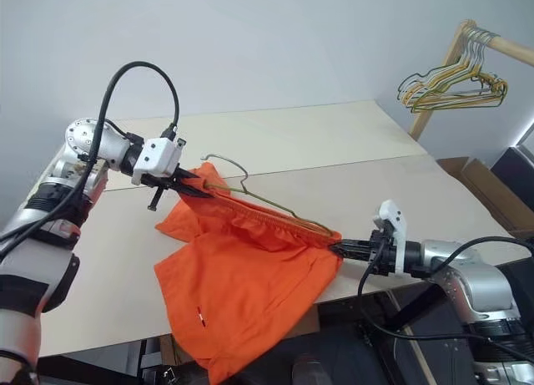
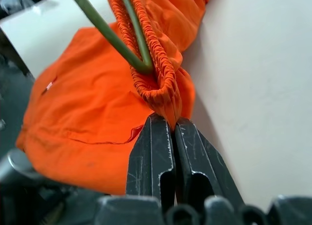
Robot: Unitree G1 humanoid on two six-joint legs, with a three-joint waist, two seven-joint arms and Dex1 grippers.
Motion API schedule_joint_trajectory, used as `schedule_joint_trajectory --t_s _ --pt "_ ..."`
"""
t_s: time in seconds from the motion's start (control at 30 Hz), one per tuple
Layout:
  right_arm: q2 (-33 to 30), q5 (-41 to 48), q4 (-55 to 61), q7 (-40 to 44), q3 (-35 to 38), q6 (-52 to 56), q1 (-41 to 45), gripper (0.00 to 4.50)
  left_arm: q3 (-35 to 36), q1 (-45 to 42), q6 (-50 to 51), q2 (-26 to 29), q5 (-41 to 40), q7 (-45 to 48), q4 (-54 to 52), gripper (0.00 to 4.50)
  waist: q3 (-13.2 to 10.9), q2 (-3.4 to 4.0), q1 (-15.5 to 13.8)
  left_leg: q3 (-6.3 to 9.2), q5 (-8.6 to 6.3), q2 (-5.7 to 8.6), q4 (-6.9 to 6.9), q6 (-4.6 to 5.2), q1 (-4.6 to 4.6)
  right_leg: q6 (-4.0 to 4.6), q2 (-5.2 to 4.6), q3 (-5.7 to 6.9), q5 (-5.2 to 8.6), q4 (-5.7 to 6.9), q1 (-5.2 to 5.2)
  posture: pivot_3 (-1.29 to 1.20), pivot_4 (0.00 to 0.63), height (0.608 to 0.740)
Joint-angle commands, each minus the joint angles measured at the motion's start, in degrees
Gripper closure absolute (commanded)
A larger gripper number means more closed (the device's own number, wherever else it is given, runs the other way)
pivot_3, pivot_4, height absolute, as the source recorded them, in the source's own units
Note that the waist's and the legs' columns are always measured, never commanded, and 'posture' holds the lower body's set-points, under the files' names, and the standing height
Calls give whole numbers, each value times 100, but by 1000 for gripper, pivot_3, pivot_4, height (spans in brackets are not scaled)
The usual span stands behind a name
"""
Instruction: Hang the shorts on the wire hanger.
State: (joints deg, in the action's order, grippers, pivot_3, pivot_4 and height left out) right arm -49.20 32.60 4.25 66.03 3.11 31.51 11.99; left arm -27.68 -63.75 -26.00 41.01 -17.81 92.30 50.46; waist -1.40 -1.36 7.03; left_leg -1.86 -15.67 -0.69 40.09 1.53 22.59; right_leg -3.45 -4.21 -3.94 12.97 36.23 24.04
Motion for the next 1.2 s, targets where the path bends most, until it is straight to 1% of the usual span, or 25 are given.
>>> schedule_joint_trajectory --t_s 0.03,0.17,0.3,0.4,0.63,1.0,1.07,1.2 --pt "-690 -607 48 246 106 -500 228 4492 491 -275 -137 154 430 -23 343 4500 0 0 2 -2 0 0 1 0 0 0 0 -1 0 1 1 -156 0 740" --pt "-1115 -869 -70 590 -125 -674 721 4492 605 -371 -169 34 812 -189 531 4500 0 0 11 -4 0 -2 0 1 0 0 3 0 0 -2 2 -157 0 740" --pt "-1370 -1021 -271 993 -290 -911 941 4492 741 -379 -177 1 1050 -254 657 4500 0 0 14 -7 -1 -2 -1 2 0 0 3 -1 0 -3 1 -152 0 740" --pt "-1374 -1184 -465 1022 -383 -1150 973 4492 806 -325 -250 9 1182 -302 666 4500 0 0 5 -8 -1 -2 1 2 1 0 1 -1 0 -3 1 -147 0 740" --pt "-1356 -1158 -504 1038 -495 -1048 1063 4492 914 -308 -240 23 1402 -433 685 4500 0 0 2 -8 -1 -1 2 2 1 0 -1 -1 0 -1 2 -144 0 740" --pt "-1493 -1443 -866 968 -647 -1191 951 4492 920 -415 -169 12 1667 -539 820 4500 0 0 5 -8 -1 -1 3 2 1 0 -2 -1 0 0 2 -153 0 740" --pt "-1553 -1413 -896 1007 -668 -1032 981 4492 900 -457 -226 26 1752 -606 875 4500 0 0 11 -8 -1 -2 3 2 1 0 -1 -1 0 0 3 -153 0 740" --pt "-1585 -1536 -1097 995 -731 -1121 1029 4492 949 -530 -156 32 1756 -593 949 4500 0 0 10 -8 -1 -1 3 2 1 0 -2 -1 0 0 2 -157 0 740"
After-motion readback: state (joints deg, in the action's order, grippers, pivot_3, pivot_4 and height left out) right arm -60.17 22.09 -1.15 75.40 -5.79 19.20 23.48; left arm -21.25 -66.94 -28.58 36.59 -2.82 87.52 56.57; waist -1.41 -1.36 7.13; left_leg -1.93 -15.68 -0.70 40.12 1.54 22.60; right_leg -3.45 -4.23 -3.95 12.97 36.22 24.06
